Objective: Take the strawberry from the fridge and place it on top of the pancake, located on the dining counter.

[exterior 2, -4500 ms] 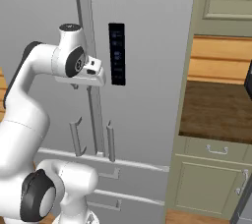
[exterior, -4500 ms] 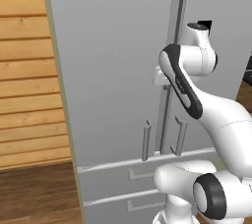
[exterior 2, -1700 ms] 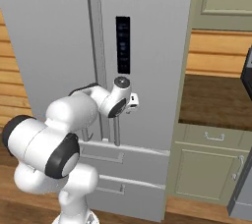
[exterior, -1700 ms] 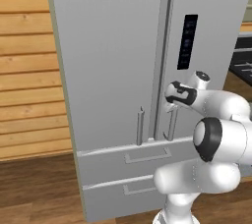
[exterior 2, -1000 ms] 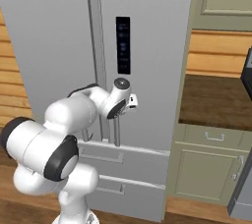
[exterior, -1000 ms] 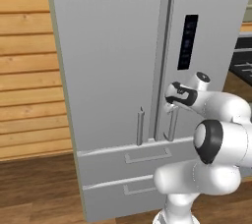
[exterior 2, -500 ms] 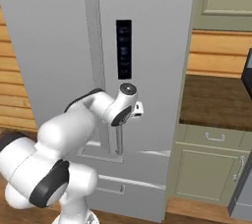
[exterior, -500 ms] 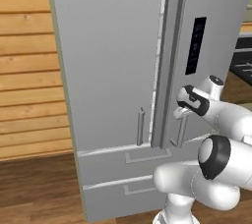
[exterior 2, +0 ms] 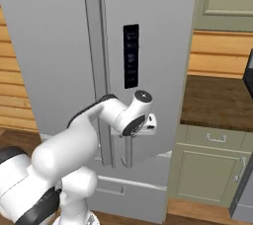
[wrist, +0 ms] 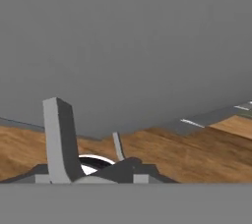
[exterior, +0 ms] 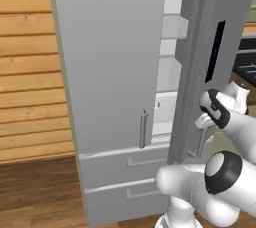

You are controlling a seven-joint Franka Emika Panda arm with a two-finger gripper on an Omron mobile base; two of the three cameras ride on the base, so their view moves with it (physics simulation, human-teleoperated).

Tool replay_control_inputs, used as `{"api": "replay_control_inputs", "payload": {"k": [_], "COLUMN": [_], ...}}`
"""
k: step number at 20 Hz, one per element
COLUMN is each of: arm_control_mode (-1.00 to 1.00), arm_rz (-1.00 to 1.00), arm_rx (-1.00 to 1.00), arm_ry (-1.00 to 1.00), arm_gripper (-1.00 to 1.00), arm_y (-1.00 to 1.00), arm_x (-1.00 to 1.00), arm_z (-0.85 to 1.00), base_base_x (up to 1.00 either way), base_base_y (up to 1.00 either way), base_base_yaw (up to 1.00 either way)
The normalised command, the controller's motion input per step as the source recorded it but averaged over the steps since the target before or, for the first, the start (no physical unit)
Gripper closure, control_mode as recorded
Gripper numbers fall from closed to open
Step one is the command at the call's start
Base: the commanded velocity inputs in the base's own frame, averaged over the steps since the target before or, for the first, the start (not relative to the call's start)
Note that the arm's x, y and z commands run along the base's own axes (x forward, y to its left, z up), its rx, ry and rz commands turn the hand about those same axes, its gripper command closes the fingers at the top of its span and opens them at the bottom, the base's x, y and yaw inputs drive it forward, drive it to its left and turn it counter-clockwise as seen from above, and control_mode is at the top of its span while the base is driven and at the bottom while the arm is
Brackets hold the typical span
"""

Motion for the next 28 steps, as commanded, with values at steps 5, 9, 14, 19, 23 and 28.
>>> {"api": "replay_control_inputs", "payload": {"k": [5, 9, 14, 19, 23, 28], "arm_control_mode": [-1.0, -1.0, -1.0, -1.0, -1.0, -1.0], "arm_rz": [0.0, 0.02, 0.05, -0.01, -0.11, -0.14], "arm_rx": [0.08, 0.04, 0.0, -0.19, -0.49, -0.54], "arm_ry": [0.02, -0.14, -0.25, -0.13, 0.08, 0.18], "arm_gripper": [-1.0, -1.0, -1.0, -1.0, -1.0, -1.0], "arm_y": [-0.84, -0.3, -0.1, 0.56, 0.98, 1.0], "arm_x": [-0.47, -0.49, -0.8, -0.71, -0.12, 0.0], "arm_z": [0.0, 0.3, 0.71, 0.82, 0.87, 0.72], "base_base_x": [0.0, 0.0, 0.0, 0.0, 0.0, 0.0], "base_base_y": [0.0, 0.0, 0.0, 0.0, 0.0, 0.0], "base_base_yaw": [0.0, 0.0, 0.0, 0.0, 0.0, 0.0]}}
